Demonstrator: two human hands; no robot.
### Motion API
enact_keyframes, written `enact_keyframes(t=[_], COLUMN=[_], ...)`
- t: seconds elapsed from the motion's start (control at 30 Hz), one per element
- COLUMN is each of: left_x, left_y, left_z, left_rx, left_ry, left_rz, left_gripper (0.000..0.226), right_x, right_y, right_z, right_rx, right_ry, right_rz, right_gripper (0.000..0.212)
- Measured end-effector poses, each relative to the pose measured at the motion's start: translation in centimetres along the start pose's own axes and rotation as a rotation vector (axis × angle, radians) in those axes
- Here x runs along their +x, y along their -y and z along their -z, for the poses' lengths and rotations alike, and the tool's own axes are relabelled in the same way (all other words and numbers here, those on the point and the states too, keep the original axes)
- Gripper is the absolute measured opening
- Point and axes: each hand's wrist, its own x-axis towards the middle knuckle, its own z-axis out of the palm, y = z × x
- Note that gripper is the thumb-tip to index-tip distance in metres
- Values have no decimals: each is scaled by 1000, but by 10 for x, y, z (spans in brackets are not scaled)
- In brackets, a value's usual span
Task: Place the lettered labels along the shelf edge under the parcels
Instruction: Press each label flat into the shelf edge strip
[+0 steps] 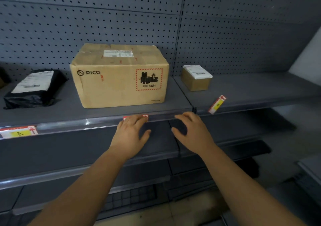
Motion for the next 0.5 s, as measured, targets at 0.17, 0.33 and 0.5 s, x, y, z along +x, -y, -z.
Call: enact_keyframes(t=[0.17, 0.33, 0.5], left_x=[22, 62, 106], left_y=[-45, -102, -152], left_z=[-22, -49, -81], left_rx=[-54, -101, -101], left_ry=[68, 78, 79], left_rz=[-68, -97, -90], left_gripper=[52, 51, 39], right_x=[-12, -15, 5], right_y=[-46, -100, -156], right_z=[33, 64, 93], right_rx=[-52, -51, -59], right_ry=[10, -21, -69], right_rz=[-16, -69, -101], right_gripper=[54, 57, 50])
